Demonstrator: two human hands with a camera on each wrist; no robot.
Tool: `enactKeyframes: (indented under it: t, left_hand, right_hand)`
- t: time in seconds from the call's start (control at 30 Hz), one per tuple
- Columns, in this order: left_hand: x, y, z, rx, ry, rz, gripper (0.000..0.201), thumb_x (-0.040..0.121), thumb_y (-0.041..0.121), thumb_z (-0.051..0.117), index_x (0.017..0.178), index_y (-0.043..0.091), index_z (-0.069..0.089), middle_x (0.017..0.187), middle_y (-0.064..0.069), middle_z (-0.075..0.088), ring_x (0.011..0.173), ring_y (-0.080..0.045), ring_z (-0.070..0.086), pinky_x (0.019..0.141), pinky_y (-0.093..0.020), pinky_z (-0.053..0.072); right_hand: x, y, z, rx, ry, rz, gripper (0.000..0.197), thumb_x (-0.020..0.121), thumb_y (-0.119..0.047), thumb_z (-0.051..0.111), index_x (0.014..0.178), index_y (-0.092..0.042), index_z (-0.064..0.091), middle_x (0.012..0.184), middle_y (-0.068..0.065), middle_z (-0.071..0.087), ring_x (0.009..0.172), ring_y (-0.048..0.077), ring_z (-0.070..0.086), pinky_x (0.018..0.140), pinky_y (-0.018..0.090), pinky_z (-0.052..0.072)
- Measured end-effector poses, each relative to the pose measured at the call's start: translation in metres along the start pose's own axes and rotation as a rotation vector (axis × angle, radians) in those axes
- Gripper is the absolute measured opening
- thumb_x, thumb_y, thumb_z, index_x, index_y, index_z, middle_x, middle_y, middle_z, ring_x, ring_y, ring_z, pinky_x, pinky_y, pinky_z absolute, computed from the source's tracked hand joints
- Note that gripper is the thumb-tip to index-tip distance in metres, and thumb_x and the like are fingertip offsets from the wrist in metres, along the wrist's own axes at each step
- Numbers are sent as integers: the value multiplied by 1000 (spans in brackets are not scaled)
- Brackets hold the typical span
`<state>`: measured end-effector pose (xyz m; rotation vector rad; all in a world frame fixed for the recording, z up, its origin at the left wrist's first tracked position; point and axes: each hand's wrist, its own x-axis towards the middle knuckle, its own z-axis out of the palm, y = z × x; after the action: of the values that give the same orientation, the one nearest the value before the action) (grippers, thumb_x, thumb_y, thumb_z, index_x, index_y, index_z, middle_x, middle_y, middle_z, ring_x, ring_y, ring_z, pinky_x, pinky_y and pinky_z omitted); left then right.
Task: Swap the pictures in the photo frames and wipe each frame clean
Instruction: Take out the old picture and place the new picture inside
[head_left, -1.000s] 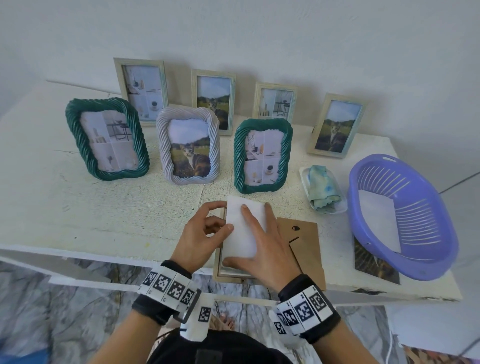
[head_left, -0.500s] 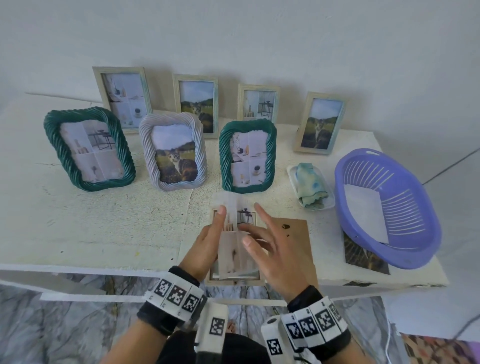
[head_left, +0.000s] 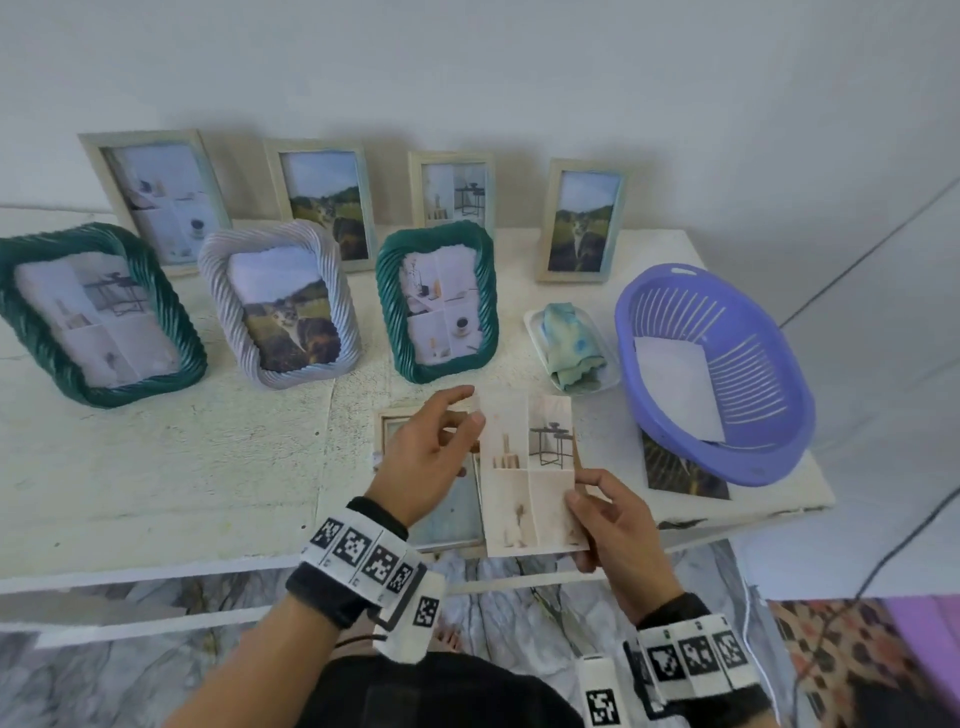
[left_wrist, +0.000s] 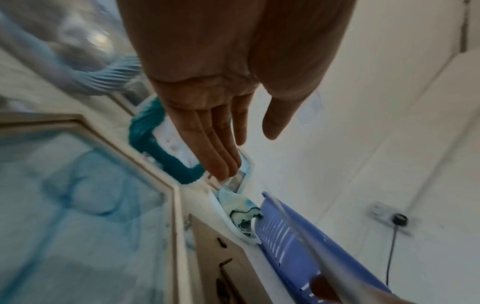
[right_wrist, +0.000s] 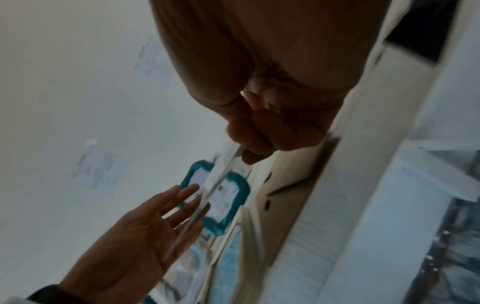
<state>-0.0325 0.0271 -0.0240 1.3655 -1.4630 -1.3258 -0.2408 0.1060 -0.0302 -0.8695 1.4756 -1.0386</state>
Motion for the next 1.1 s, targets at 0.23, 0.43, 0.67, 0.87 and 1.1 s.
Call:
enactKeyframes:
  t: [0.23, 0.43, 0.67, 0.87, 1.1]
  left_hand:
    - [42, 41, 55, 453, -225, 363, 39, 91, 27, 63, 130, 23, 56, 125, 0, 56, 110, -14, 54, 94, -38, 49]
    - [73, 57, 113, 874, -397, 559, 55, 90, 35, 63, 141, 30, 44, 156, -10, 20, 142, -28, 18, 105, -45, 38]
    - [87, 59, 131, 921, -352, 591, 35, 96, 31, 55, 129, 19, 54, 147, -14, 32, 130, -31, 38, 104, -39, 36]
    - [91, 71, 125, 760, -356, 595, 31, 95, 30, 58, 124, 19, 58, 140, -14, 39, 124, -29, 44, 99, -36, 40]
    - [89, 74, 125, 773, -374, 606, 31, 95, 31, 58, 124, 19, 59, 140, -14, 41, 124, -30, 45, 100, -37, 39]
  right_hand:
    - [-29, 37, -65, 2, 290, 102, 15, 100, -11, 49, 105, -15, 62, 55, 5, 50, 45, 14, 32, 40, 21, 28]
    - [-42, 49, -102, -124, 415, 191, 31, 94, 3, 45, 112, -13, 63, 56, 8, 48, 43, 15, 35, 42, 26, 32]
    - [-45, 40, -118, -252, 503, 99, 15, 91, 4, 53, 101, -7, 58, 56, 10, 61, 44, 16, 51, 49, 31, 45]
    - [-14, 22, -132, -487, 584, 78, 5, 91, -7, 58, 90, -7, 53, 65, 14, 68, 46, 19, 59, 49, 27, 45]
    - [50, 14, -152, -734, 589, 77, 10, 89, -19, 61, 85, -12, 55, 71, 15, 68, 76, 33, 65, 72, 37, 51]
